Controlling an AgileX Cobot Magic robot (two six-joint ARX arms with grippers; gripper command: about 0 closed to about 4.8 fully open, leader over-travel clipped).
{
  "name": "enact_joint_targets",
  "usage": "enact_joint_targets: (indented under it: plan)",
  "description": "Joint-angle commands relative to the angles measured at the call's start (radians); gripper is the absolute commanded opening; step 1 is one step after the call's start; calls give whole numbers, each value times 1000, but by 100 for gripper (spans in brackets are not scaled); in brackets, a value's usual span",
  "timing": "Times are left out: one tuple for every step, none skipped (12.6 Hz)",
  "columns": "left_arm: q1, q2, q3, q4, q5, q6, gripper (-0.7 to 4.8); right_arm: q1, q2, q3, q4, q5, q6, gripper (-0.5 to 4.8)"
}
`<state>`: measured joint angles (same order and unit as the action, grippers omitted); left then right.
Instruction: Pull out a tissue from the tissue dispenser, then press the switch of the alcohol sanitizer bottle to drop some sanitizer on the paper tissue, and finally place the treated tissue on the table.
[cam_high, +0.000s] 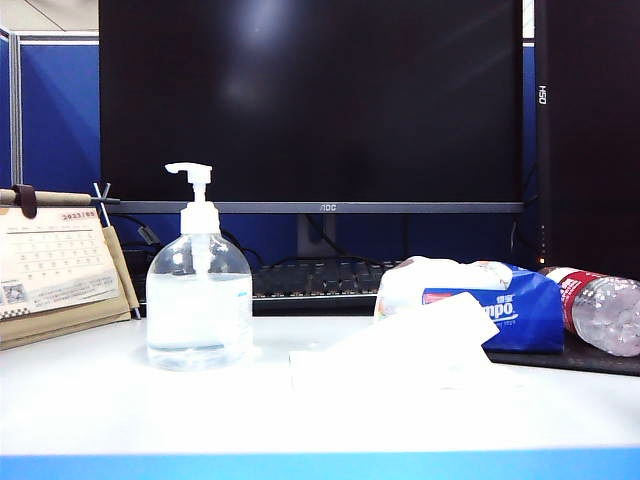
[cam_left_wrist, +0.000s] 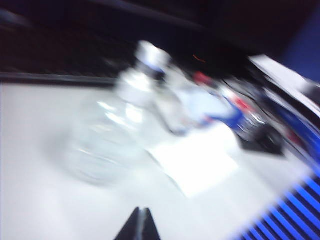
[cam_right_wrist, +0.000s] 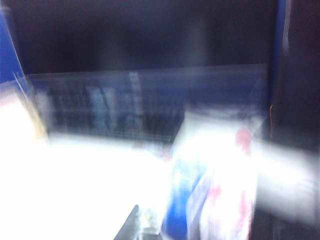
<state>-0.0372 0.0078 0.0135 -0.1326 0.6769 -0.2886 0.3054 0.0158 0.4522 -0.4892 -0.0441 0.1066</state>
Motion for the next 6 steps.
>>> enact_joint_targets:
  plan:
    - [-200,-2,0,-16,-177,50,-6,9,20,-51,150,-20,173,-6]
    - [-224,-2,-2,-16,-287,55,-6,9,18,-94,150,-3,205,-6]
    - [-229,-2,-3,-19,-351,78,-6,9,17,-162,161,-3,246,-6]
    - [-229,0,-3,-21,-364,110,-6,9,17,-269,217,-3,277,-6]
    - [-229,5,-3,-22,-363,117,-6,9,16,-364,289,-3,278,-6]
    - [-229,9,-3,-22,-364,119,-6,10,16,-452,377,-11,293,-6]
